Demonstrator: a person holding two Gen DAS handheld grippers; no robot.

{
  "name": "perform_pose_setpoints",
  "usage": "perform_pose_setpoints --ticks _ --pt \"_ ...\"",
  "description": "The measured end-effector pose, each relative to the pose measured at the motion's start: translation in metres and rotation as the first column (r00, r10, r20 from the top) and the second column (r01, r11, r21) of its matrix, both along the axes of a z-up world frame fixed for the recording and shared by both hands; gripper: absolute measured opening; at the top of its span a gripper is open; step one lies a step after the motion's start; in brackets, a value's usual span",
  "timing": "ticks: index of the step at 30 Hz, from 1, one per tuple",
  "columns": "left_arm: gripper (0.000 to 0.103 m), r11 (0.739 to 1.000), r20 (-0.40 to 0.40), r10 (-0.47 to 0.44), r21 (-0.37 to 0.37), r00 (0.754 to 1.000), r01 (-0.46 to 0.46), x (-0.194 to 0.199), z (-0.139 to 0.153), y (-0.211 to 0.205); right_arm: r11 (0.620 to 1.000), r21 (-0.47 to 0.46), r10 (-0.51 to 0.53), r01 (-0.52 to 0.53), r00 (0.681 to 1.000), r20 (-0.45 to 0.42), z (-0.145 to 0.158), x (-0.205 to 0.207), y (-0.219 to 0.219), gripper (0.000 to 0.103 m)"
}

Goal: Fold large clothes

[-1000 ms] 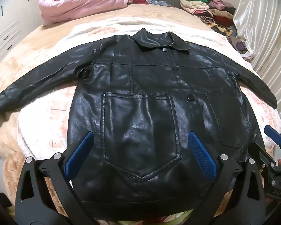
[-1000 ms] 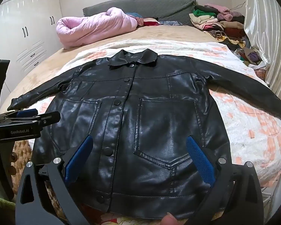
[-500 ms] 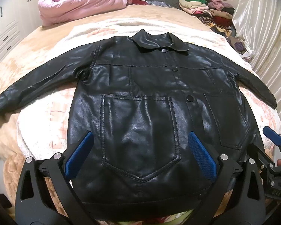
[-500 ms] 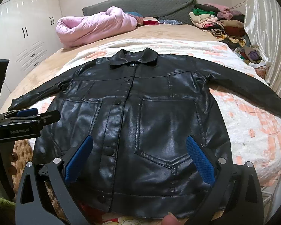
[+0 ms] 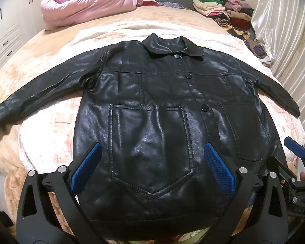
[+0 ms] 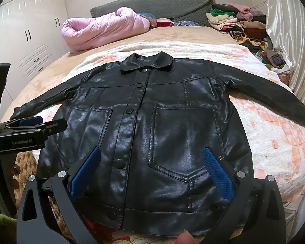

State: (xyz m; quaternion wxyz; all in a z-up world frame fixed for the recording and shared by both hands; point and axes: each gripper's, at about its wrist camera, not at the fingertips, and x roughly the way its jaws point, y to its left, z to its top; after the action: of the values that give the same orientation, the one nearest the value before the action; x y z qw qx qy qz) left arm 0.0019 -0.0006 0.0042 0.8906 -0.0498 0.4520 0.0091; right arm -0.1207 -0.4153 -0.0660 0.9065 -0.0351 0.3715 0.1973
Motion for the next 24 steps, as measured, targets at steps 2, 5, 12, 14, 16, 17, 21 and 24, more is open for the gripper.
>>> perform_pose_setpoints --ticks 2,5,12,14,16,17,21,24 --pt "0.094 1.0 0.0 0.0 0.0 1.0 0.0 -0.0004 0.0001 0.0002 1.0 -0.002 0.0 0.0 1.0 0.0 -0.0001 0.0003 -0.0001 0.099" --pt "0.094 1.0 0.0 0.0 0.001 1.0 0.0 0.0003 0.0003 -0.0001 1.0 0.0 0.002 -0.002 1.0 0.001 -0.0001 0.0004 -0.0003 0.099" --pt "0.094 1.0 0.002 -0.001 0.0 1.0 0.001 -0.0007 0.0 -0.0001 1.0 -0.001 -0.001 0.001 1.0 0.0 0.0001 0.0004 -0.0004 0.099" --pt "0.094 1.0 0.001 -0.001 0.001 1.0 0.001 -0.0003 0.0001 -0.0003 1.0 0.0 0.001 -0.001 1.0 0.0 -0.0001 0.0007 -0.0006 0.099" --pt "0.094 1.0 0.002 -0.003 0.002 1.0 0.003 0.0 0.0005 -0.0004 1.0 0.0 0.0 0.0 1.0 0.0 0.0003 0.0004 -0.0002 0.099" --pt "0.094 1.0 0.003 -0.003 0.002 1.0 0.003 0.0005 0.0012 -0.0002 1.0 0.0 0.0 0.0 1.0 0.0 -0.0001 0.0008 -0.0006 0.099" --pt "0.094 1.0 0.011 -0.003 0.003 1.0 0.003 0.0006 0.0025 0.0005 1.0 -0.001 0.0 0.0 1.0 0.0 -0.0002 0.0009 -0.0007 0.099" --pt "0.094 1.0 0.011 -0.004 0.004 1.0 0.004 0.0016 0.0028 0.0006 1.0 0.0 0.0 0.0 1.0 0.0 -0.0002 0.0009 -0.0007 0.099"
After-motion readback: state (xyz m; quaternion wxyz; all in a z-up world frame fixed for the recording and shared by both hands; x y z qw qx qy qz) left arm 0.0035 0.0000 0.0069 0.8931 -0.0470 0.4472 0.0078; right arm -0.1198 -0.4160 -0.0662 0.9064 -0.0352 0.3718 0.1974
